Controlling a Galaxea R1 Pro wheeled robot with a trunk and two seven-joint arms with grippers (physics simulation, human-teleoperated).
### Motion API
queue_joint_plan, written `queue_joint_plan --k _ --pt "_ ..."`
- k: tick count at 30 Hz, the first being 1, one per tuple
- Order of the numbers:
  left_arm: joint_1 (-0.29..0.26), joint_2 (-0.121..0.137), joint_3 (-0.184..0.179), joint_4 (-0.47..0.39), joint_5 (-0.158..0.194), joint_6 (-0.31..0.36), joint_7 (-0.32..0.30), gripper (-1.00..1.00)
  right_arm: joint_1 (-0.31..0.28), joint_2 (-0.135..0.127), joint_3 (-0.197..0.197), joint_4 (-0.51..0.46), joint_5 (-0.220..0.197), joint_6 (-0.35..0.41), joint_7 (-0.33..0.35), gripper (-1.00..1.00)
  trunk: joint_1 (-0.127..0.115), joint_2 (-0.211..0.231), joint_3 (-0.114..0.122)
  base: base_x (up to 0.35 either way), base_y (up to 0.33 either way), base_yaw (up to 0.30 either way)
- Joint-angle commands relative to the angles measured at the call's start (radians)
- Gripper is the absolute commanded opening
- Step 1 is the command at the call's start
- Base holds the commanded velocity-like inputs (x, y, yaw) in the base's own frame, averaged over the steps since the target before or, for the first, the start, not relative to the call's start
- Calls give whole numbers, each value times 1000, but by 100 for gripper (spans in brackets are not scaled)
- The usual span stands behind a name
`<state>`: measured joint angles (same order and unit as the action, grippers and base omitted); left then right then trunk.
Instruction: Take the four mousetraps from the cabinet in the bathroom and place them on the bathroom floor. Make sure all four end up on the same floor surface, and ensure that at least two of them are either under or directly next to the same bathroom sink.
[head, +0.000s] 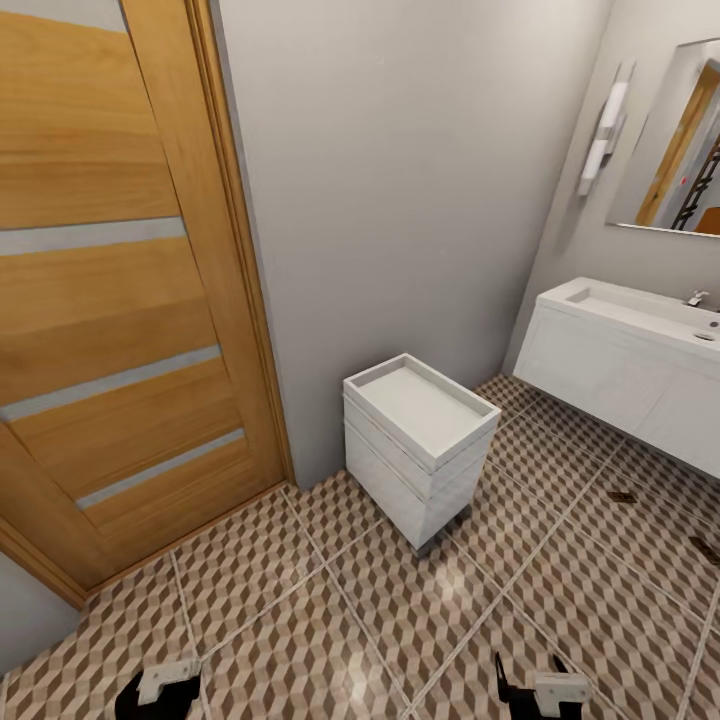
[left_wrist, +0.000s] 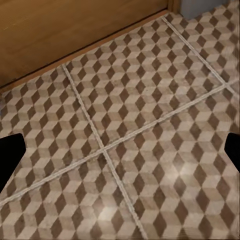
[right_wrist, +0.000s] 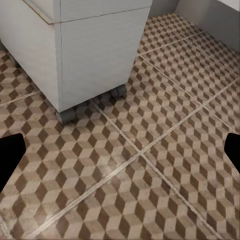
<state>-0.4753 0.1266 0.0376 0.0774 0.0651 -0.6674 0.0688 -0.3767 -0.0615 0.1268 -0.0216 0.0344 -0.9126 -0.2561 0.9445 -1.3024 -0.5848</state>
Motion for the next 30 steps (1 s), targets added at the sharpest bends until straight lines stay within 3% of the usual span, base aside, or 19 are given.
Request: queue_joint_plan --k 1,11,18,23,27,30 --pt "6 1 3 4 2 -8 -15 100 -1 -5 8 0 4 0 -9 100 0 -1 -1 0 0 0" --pt "47 -6 0 4 -4 -19 -40 100 -1 -13 8 -1 4 36 11 100 0 -1 -1 0 0 0" --pt "51 -17 -1 4 -5 -21 -40 100 -1 -29 4 -3 -3 130 119 100 0 -1 -1 0 0 0" --pt "52 -22 0 4 -5 -19 -37 100 -1 -36 -6 -4 -41 155 165 100 0 -1 -1 0 0 0" --pt "52 -23 1 3 -5 -18 -34 100 -1 -38 -15 -4 -108 164 183 100 0 -1 -1 0 0 0" --pt "52 -24 1 3 -4 -17 -34 100 -1 -38 -15 -4 -126 165 187 100 0 -1 -1 0 0 0"
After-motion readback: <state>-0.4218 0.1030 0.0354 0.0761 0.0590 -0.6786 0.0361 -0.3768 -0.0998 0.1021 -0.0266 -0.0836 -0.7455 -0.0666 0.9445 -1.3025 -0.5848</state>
